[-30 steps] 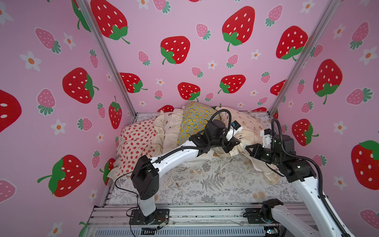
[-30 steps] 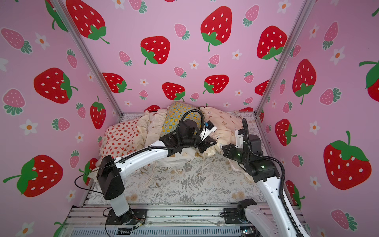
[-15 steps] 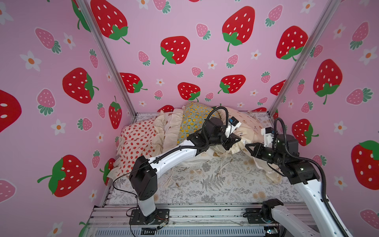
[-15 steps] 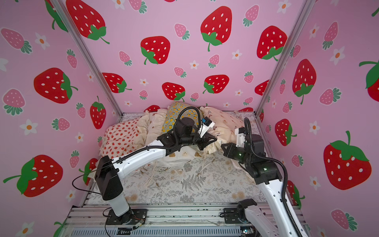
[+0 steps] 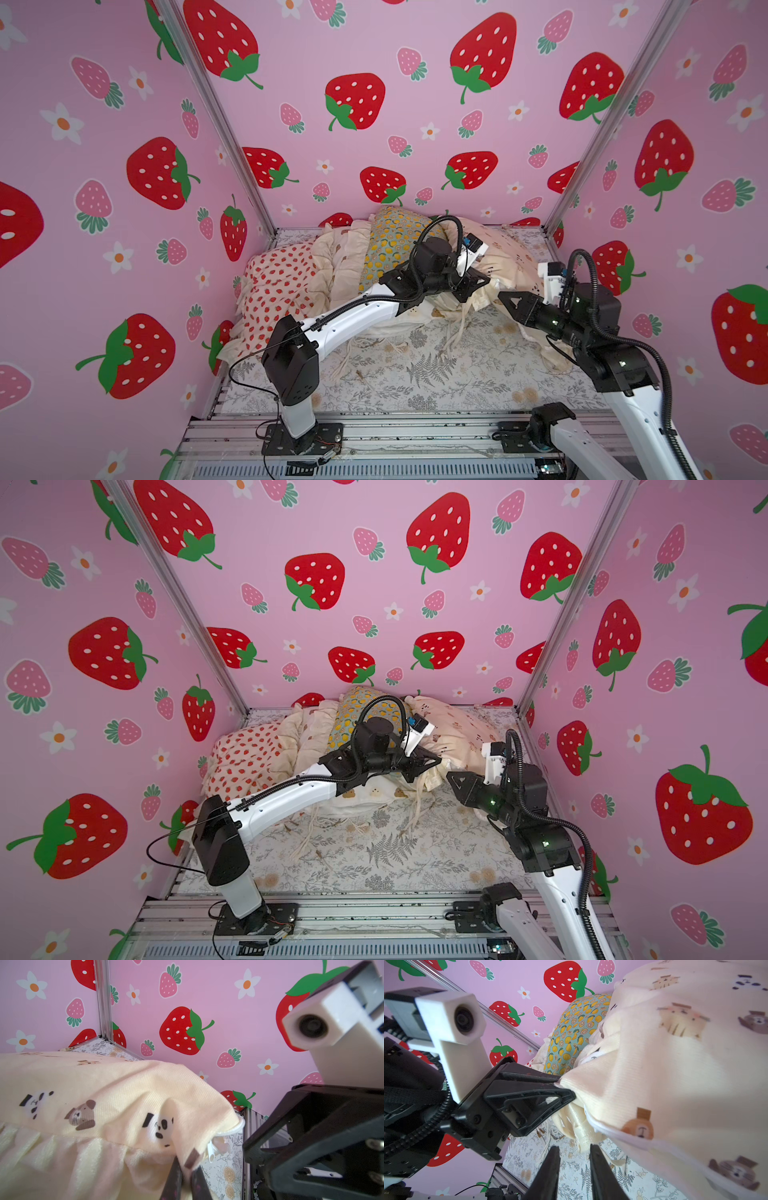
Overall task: Zip up pillowcases
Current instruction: Zip the zipper on the pillowcase.
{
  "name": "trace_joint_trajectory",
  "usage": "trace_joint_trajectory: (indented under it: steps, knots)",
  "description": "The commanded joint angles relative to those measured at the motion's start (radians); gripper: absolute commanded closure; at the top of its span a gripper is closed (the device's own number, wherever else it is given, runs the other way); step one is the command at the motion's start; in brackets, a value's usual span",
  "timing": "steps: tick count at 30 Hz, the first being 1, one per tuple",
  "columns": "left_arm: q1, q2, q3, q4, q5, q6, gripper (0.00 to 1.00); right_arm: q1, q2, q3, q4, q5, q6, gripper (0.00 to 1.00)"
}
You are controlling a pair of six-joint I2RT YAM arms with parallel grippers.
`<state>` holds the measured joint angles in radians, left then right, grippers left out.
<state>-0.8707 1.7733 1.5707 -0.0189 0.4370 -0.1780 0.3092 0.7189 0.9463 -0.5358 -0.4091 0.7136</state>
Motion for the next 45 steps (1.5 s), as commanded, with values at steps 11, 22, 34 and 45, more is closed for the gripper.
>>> trace_joint_trajectory:
  steps: [11, 22, 34, 45]
  knots:
    - [-0.021, -0.040, 0.022, 0.034, 0.003, 0.002, 1.00, -0.004, -0.010, -0.090, 0.142, -0.008, 0.142, 0.61]
    - [-0.032, -0.041, 0.022, 0.019, -0.004, 0.029, 1.00, -0.004, 0.036, -0.084, 0.203, -0.015, 0.165, 0.66]
    - [-0.036, -0.046, 0.023, 0.004, -0.009, 0.049, 1.00, -0.004, 0.056, -0.059, 0.203, 0.030, 0.136, 0.73]
    - [-0.039, -0.043, 0.017, -0.004, -0.021, 0.061, 1.00, -0.004, 0.047, -0.054, 0.205, 0.038, 0.117, 0.80]
